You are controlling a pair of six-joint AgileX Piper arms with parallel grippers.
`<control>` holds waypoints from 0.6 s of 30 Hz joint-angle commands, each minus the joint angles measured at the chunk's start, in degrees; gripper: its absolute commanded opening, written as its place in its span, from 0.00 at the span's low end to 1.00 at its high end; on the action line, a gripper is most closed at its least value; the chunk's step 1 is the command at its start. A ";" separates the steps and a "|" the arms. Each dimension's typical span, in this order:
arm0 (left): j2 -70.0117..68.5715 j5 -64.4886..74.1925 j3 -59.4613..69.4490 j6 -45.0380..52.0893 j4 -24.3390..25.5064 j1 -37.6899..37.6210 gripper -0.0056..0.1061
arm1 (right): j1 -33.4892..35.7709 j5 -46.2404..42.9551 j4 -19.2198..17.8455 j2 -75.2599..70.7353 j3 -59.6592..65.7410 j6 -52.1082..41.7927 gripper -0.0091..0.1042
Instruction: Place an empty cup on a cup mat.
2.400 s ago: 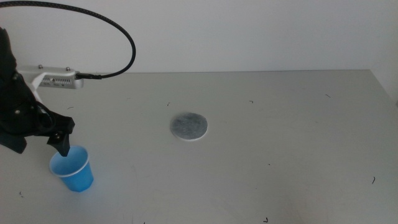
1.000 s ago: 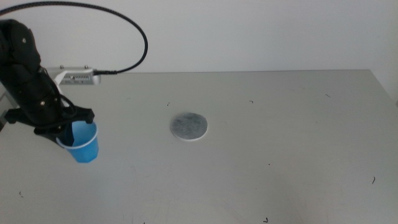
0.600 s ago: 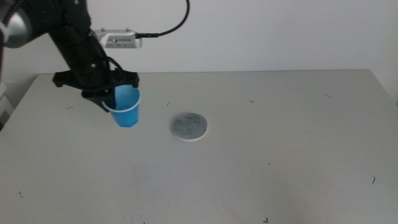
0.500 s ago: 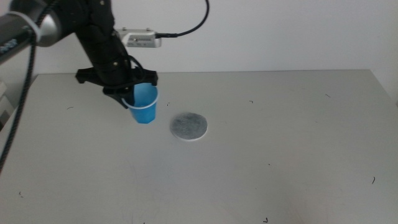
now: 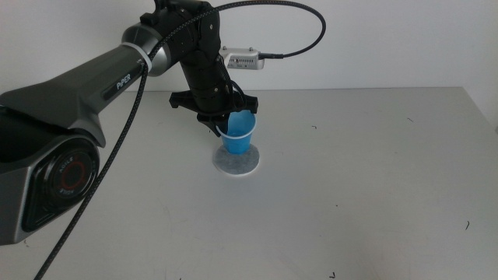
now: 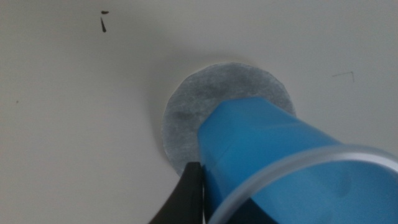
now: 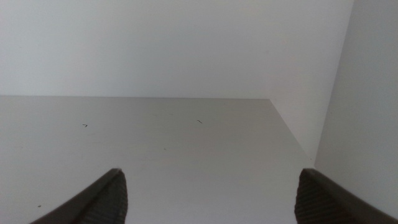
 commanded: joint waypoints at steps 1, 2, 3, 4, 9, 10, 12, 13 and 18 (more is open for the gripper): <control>-2.94 4.48 -2.05 -0.98 -0.30 -0.08 0.05 | -0.04 -4.46 -0.52 -1.10 -0.66 -0.49 0.91; -2.75 4.48 -2.05 -0.98 -0.18 -0.08 0.05 | -0.04 -4.46 -0.52 -1.10 -0.66 -0.49 0.91; -2.35 4.37 -2.05 -0.98 0.09 -0.08 0.05 | -0.04 -4.46 -0.52 -1.10 -0.66 -0.49 0.91; -1.99 4.22 -2.05 -0.98 0.14 -0.08 0.05 | -0.04 -4.46 -0.52 -1.10 -0.66 -0.49 0.91; -0.79 4.47 -1.67 -0.42 0.53 -0.08 0.05 | -0.04 -4.46 -0.52 -1.10 -0.66 -0.49 0.91; -0.74 4.47 -1.67 -0.35 0.53 -0.08 0.06 | -0.04 -4.46 -0.52 -1.10 -0.66 -0.49 0.91; -0.74 4.47 -1.72 -0.28 0.53 -0.08 0.07 | -0.04 -4.46 -0.52 -1.10 -0.66 -0.49 0.91; -0.74 4.41 -1.72 0.35 0.53 -0.08 0.11 | -0.04 -4.46 -0.52 -1.10 -0.66 -0.49 0.91; -0.74 4.41 -1.72 1.13 0.53 0.00 0.37 | -0.04 -4.46 -0.52 -1.10 -0.66 -0.49 0.91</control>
